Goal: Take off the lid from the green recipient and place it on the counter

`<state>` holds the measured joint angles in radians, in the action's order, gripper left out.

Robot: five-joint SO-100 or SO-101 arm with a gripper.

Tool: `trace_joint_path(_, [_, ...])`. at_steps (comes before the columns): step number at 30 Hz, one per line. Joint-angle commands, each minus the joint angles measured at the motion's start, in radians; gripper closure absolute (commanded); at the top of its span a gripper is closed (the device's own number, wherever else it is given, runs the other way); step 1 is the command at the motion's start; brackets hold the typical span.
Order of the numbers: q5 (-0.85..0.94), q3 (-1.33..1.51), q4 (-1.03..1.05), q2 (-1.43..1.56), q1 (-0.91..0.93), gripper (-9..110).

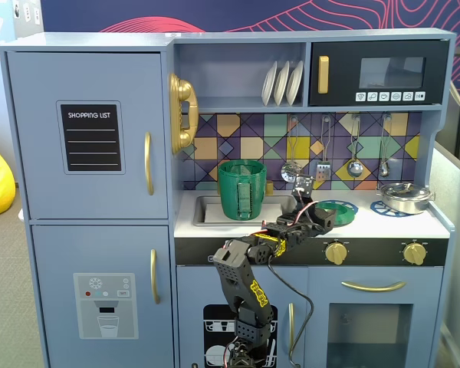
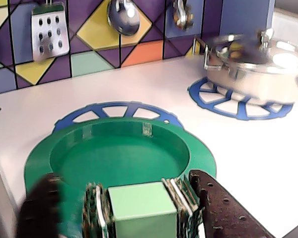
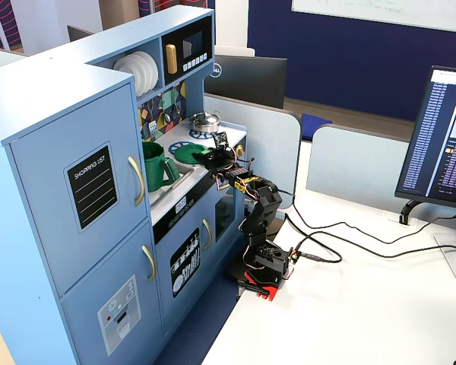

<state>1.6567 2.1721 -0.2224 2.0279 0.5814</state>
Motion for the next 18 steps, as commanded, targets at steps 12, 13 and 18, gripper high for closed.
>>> trace_joint_path(12, [0.054, -0.077, 1.261, 0.79, -0.291, 68])
trace_joint_path(13, [0.069, -0.014, 1.293, 0.859, -0.325, 70])
trace_joint_path(18, [0.051, 0.25, 1.385, 1.063, -0.431, 71])
